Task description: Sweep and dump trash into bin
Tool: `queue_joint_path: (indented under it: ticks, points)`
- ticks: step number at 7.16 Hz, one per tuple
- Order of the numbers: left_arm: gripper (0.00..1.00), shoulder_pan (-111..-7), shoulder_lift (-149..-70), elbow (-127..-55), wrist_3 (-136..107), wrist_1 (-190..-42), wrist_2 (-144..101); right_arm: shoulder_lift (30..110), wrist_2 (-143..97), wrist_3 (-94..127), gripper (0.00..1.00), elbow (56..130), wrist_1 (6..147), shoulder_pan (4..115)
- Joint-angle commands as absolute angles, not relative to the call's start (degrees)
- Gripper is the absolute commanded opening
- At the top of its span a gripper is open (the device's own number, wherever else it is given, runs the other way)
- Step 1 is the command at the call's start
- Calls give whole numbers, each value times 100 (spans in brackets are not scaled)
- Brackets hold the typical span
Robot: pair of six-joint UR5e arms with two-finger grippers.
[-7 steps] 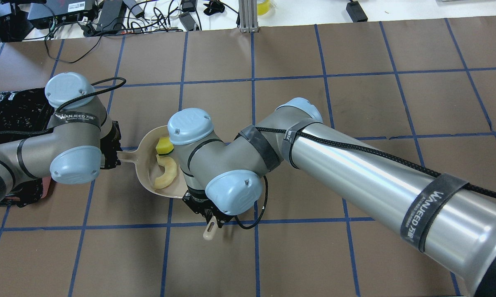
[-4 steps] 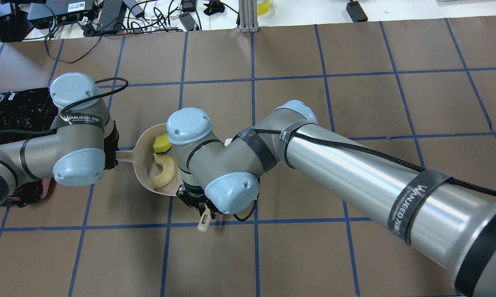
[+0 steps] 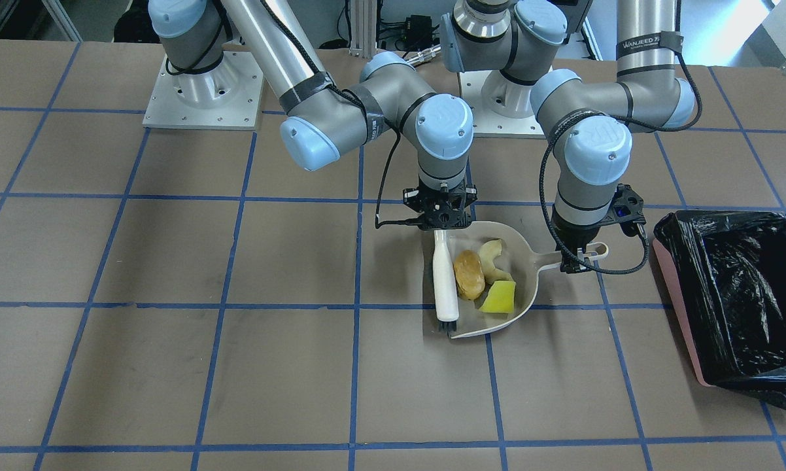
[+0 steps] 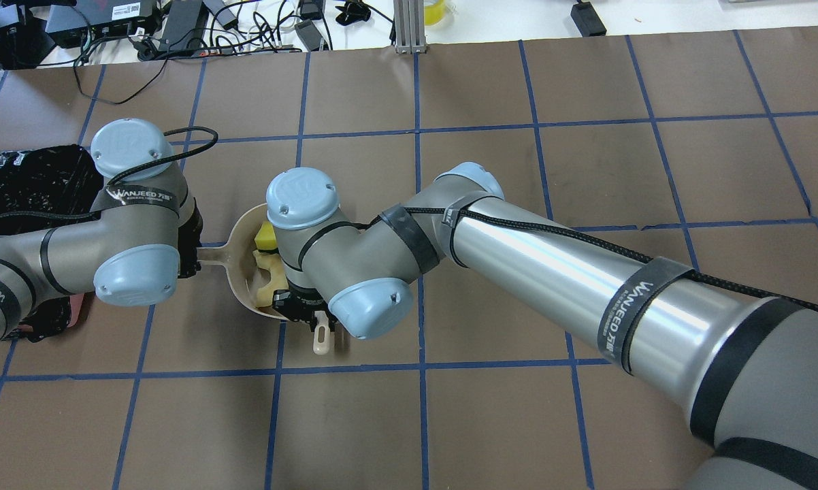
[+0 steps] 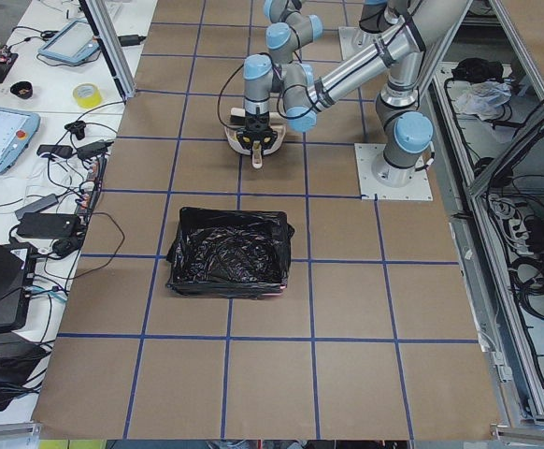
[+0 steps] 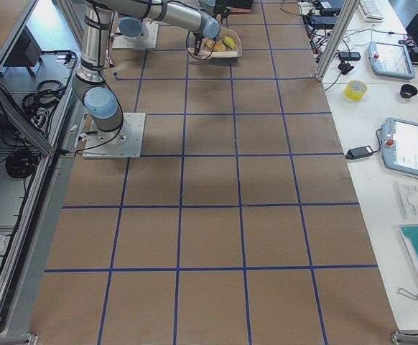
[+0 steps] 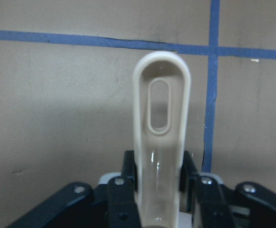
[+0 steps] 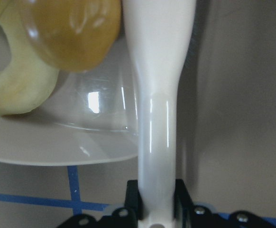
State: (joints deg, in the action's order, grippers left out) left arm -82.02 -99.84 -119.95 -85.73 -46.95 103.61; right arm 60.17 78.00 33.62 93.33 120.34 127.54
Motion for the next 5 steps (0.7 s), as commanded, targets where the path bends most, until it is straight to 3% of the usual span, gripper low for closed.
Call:
queue_joint_path:
  ticks: [1, 5]
  points:
    - [0, -8218, -10010, -11918, -8578, -4693, 10345, 5802, 7805, 2463, 4, 9045, 12129, 12753]
    - [0, -8209, -10081, -11487, -8376, -4878, 10318, 5975, 7909, 2987, 4, 8930, 11516, 12604]
